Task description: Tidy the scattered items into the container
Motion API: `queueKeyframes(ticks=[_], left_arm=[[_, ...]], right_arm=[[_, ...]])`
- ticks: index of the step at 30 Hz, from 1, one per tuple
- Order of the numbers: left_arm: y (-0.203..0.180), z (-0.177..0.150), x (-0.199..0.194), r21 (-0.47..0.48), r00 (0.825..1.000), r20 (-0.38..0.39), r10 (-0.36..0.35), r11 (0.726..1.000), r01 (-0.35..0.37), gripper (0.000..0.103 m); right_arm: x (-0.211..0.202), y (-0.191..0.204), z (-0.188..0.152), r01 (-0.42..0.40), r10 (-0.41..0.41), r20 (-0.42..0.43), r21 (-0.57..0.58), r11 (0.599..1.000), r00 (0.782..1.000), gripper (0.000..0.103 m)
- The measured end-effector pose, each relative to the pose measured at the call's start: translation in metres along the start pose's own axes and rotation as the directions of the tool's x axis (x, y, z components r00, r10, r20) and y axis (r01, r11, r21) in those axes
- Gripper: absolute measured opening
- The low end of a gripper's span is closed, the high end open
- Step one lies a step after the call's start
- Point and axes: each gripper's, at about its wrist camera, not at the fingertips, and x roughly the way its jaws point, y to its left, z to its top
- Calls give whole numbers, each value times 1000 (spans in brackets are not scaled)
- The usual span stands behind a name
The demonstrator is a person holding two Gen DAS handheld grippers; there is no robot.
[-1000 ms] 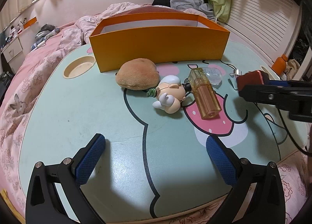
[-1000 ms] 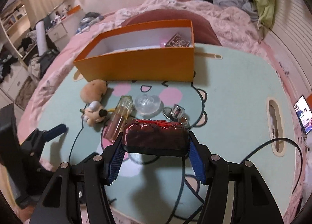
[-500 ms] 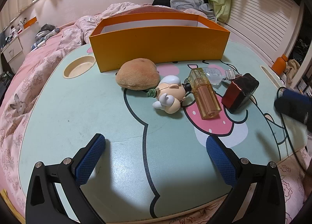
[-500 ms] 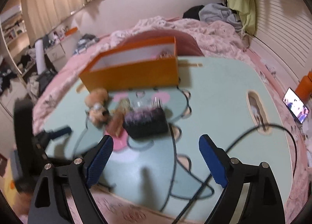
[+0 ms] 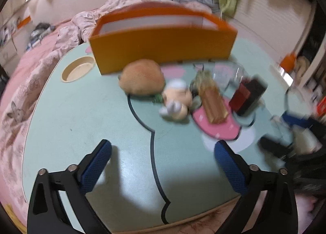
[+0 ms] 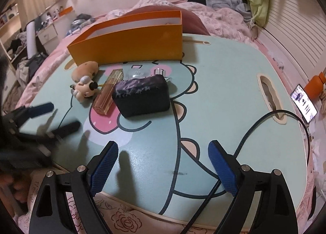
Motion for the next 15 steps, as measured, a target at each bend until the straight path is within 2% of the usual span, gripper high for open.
queueKeyframes(ticks=[1,3,6,7,9,11,13,15], left_arm=[[7,9,-14,-47,998,40,-54,997,56,99],[13,37,-42,-60,988,110,-112,991,119,99],[18,90,-67,-25,983,162,-88,995,93,99],[21,111,-66,-30,986,149,-70,997,75,99],[27,144,-47,-47,996,66,-55,997,59,98],[33,172,-15,-85,998,-54,-38,996,33,90],[30,185,13,-79,988,-153,-33,997,21,77],[27,190,46,-78,966,-260,1,997,-22,69]], right_arm=[[0,0,0,-2,2,1,2,1000,1000,90],[0,1,1,-7,7,0,0,1000,1000,92],[0,1,1,-13,13,1,0,1000,1000,93],[0,1,1,-15,15,2,0,1000,1000,93],[0,1,2,-15,15,3,1,1000,1000,94],[1,1,2,-20,20,2,1,1000,1000,95],[0,0,2,-29,29,5,4,1000,1000,95],[0,-2,3,-38,38,9,10,999,999,95]])
